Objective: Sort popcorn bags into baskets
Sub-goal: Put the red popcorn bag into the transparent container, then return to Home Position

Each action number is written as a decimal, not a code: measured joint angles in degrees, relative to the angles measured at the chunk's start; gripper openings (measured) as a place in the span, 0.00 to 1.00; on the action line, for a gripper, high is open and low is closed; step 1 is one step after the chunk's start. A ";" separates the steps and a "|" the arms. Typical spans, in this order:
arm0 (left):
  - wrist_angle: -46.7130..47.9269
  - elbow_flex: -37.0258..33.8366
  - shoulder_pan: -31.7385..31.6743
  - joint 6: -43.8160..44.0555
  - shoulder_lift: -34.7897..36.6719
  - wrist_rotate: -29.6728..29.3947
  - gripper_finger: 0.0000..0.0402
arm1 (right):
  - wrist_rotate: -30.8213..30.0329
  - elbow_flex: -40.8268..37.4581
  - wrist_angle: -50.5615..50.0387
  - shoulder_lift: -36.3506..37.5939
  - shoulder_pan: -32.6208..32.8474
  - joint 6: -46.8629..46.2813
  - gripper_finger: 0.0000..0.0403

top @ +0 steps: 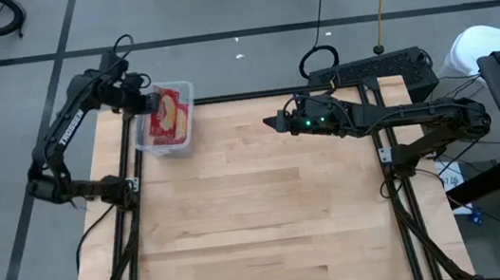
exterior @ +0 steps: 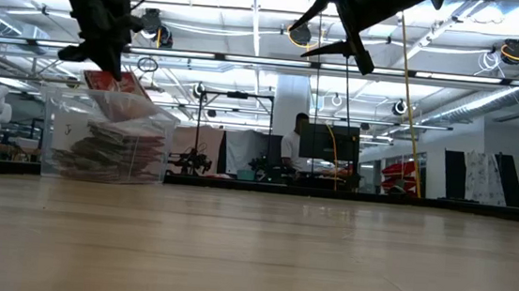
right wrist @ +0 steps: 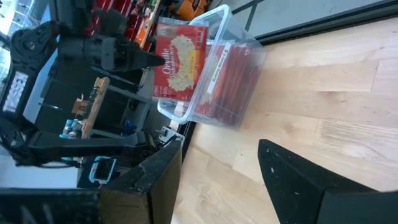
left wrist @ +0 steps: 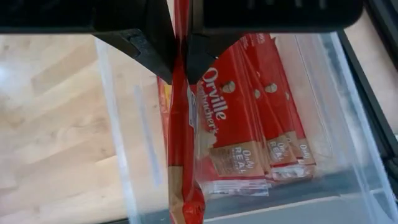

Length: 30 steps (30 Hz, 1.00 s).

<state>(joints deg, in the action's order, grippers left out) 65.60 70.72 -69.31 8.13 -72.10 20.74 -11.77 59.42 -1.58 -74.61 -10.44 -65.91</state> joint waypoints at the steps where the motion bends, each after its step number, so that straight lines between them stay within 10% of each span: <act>1: -0.23 0.00 0.39 0.25 -0.64 -0.33 0.08 | 0.02 0.00 0.00 0.00 0.00 0.41 0.51; 19: -1.16 -0.04 1.59 4.22 -3.34 -2.38 0.11 | 1.42 0.00 0.00 0.07 0.02 5.12 0.51; 30: 3.15 1.62 1.76 7.21 -2.88 -1.76 0.45 | 10.46 0.04 -0.56 3.80 -0.42 19.25 0.51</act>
<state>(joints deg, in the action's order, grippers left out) 68.75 72.34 -67.55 15.33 -74.98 18.98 -1.31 59.46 -2.15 -70.81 -10.85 -46.66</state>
